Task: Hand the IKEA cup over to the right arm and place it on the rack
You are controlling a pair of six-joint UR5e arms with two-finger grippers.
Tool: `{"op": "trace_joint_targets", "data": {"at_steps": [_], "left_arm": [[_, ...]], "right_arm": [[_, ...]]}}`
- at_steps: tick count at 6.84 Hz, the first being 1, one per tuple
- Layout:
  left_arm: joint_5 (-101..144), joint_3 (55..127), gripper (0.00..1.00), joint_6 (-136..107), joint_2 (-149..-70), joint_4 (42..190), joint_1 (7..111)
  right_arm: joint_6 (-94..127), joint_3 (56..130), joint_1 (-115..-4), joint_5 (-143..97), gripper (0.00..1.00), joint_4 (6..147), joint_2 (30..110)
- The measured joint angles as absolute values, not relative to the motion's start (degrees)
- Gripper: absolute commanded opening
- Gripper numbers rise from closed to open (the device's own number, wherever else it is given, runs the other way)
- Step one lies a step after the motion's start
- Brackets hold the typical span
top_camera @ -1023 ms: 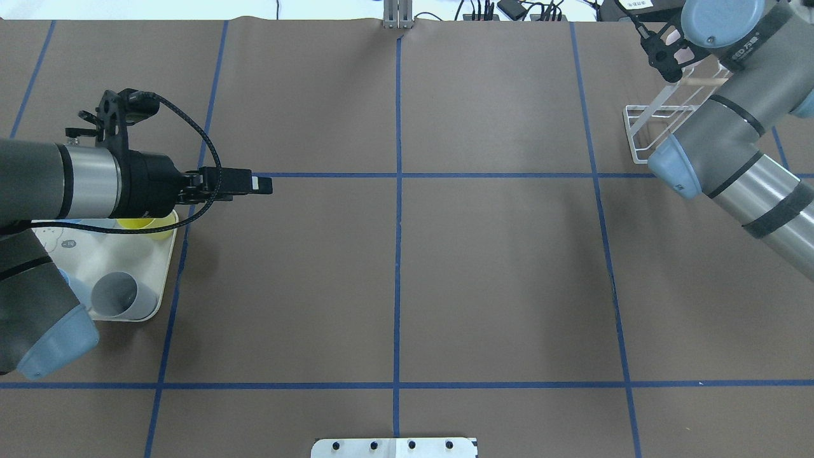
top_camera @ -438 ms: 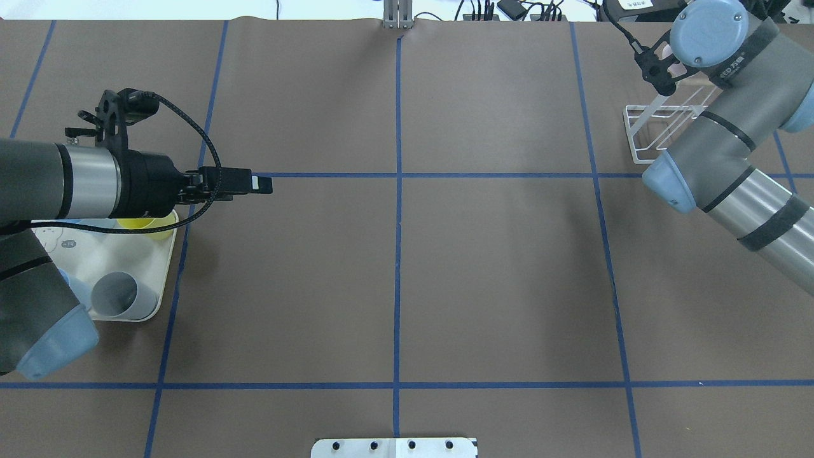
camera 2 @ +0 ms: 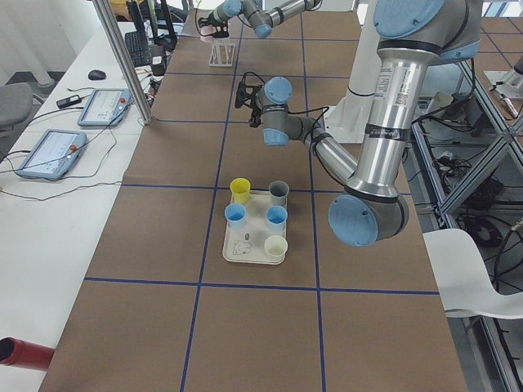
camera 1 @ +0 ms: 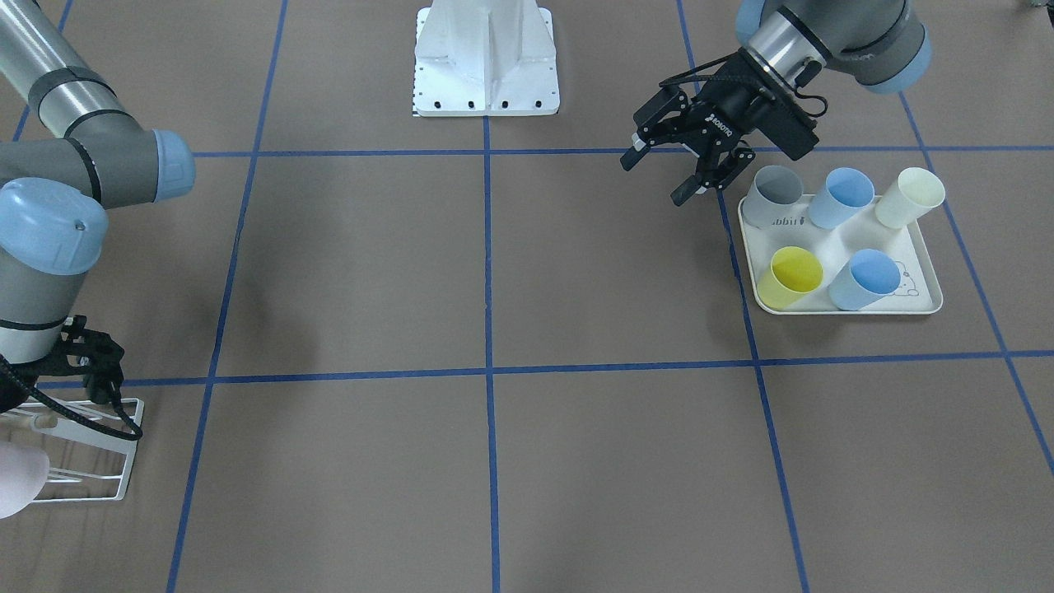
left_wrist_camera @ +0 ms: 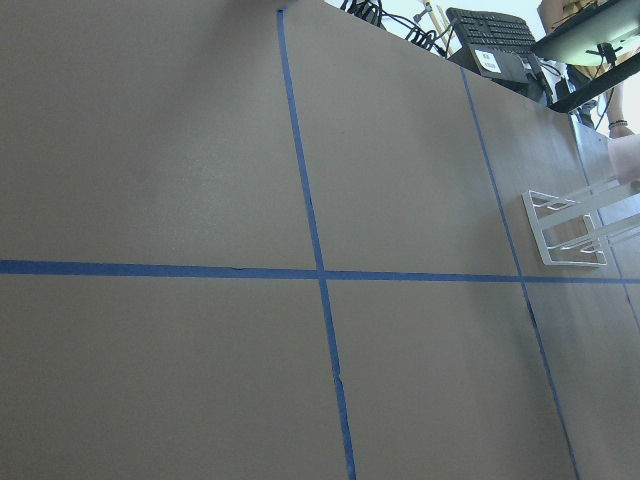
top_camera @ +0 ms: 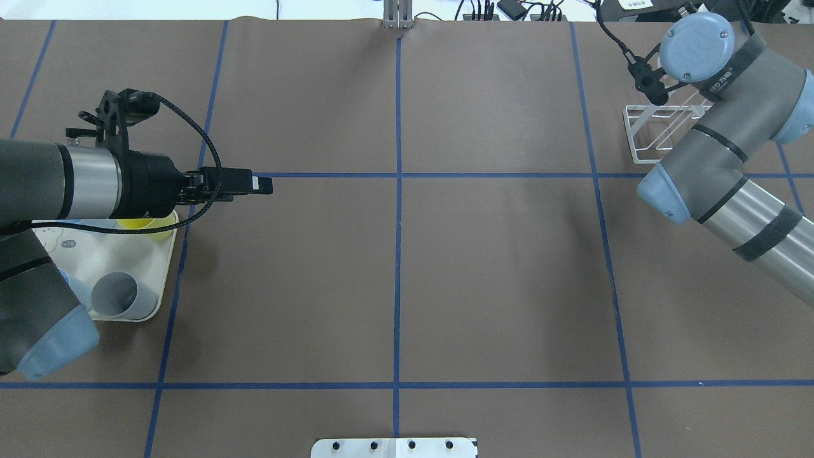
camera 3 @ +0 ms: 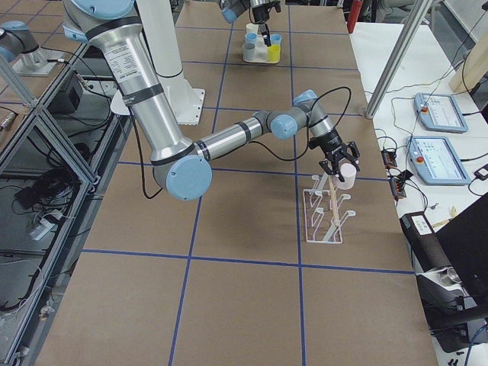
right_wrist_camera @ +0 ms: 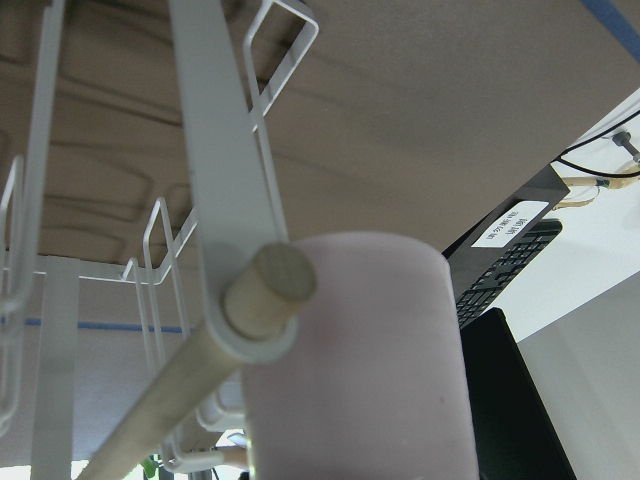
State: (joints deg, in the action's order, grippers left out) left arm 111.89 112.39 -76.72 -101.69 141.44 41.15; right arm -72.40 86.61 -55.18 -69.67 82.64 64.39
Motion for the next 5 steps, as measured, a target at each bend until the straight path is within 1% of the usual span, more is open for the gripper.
{"op": "trace_joint_targets", "data": {"at_steps": [5], "left_arm": [[111.90, 112.39, 1.00, -76.86, -101.69, 141.50, 41.14]], "right_arm": [[-71.52, 86.77, -55.05, -69.61, 0.99, 82.62, 64.19]]}}
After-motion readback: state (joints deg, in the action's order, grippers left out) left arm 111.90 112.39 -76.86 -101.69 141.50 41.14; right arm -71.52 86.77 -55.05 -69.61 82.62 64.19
